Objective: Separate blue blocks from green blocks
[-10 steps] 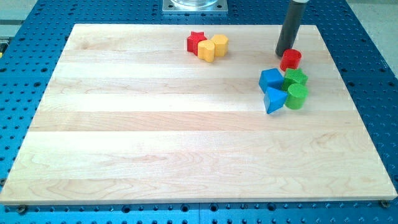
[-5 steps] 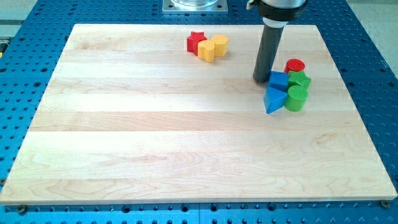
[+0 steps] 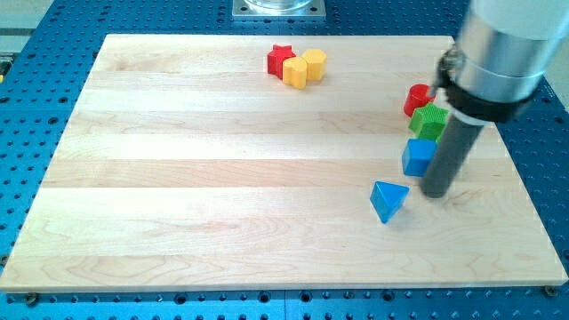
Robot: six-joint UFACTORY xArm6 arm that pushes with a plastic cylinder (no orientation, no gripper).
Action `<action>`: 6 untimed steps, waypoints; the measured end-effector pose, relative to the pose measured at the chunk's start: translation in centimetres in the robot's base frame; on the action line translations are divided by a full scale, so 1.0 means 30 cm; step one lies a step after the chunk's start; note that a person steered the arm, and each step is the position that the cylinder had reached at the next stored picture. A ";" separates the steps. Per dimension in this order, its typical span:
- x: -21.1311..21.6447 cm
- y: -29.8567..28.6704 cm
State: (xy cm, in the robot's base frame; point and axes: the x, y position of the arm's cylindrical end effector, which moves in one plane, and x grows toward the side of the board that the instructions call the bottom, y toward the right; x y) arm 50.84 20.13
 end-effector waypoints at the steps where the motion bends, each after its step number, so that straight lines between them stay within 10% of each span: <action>1: -0.021 0.036; 3: -0.021 -0.310; 6: -0.234 -0.065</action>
